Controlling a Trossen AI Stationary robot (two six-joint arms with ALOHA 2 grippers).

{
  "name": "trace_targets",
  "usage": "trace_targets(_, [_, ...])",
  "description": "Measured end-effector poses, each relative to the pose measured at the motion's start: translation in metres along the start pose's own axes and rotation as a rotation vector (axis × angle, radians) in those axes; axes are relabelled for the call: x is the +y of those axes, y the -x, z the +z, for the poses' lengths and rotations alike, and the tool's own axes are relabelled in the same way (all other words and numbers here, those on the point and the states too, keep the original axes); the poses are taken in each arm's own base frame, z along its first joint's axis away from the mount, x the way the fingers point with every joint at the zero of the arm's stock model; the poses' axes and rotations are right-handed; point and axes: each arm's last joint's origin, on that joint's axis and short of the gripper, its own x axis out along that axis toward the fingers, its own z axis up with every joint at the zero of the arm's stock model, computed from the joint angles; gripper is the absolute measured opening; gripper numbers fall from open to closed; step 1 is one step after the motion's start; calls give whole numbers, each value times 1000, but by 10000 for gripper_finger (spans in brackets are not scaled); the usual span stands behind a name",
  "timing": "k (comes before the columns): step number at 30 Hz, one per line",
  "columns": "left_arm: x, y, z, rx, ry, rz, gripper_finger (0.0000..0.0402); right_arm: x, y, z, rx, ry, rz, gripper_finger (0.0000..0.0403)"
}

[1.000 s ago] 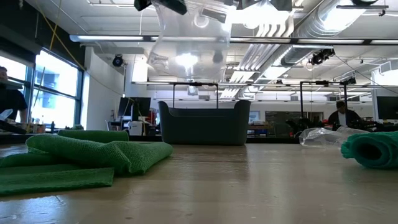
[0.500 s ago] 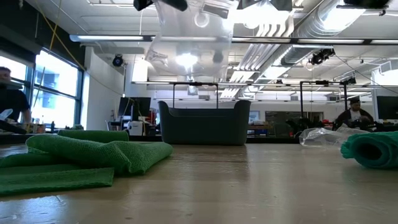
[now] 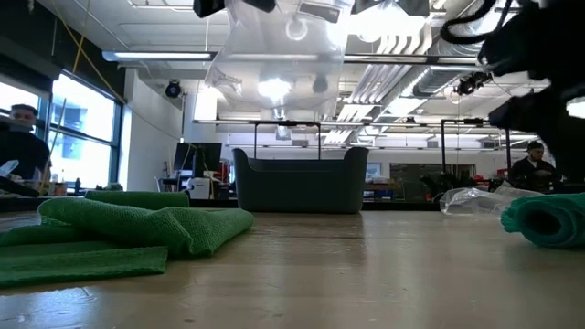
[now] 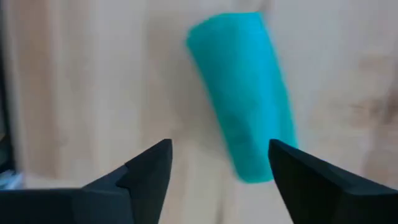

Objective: Roll bandage
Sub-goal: Put the rolled blue bandage into the transparent zip bag

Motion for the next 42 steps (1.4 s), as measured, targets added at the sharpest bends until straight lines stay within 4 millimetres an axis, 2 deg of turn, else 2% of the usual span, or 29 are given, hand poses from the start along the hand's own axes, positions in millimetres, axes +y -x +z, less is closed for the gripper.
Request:
trace_targets(4, [-1, -4, -1, 16, 10, -4, 0, -12, -21, -17, 93, 6, -81, 269])
trace_targets(9, [-3, -12, -3, 42, 28, -17, 0, -16, -34, -24, 77, 16, -76, 257])
trace_targets(17, [-7, -23, -6, 90, 39, -43, 0, -14, -40, -12, -100, 84, -79, 198])
trace_targets(21, [-9, -28, -6, 93, 42, -68, 0, -14, -47, -12, -73, 37, -65, 152])
trace_targets(26, [-10, -28, -6, 97, 31, -75, 0, -9, -42, -5, -76, -181, 12, 53])
trace_targets(28, [-9, -28, -5, 97, 26, -74, 0, -2, -30, 4, -114, -245, 59, 19])
trace_targets(31, [-9, -27, -5, 95, 20, -75, 0, 11, 1, 21, -193, -301, 145, 18])
trace_targets(33, [-9, -27, -5, 96, 21, -74, 0, 20, 31, 30, -235, -339, 180, 31])
trace_targets(36, [-8, -27, -5, 98, 42, -76, 0, 34, 86, 42, -300, -365, 201, 34])
trace_targets(39, [-5, -28, -3, 115, 76, -97, 0, 42, 140, 46, -360, -359, 109, 19])
trace_targets(42, [-1, -30, 0, 156, 130, -152, 0, 44, 185, 50, -472, -321, -100, 7])
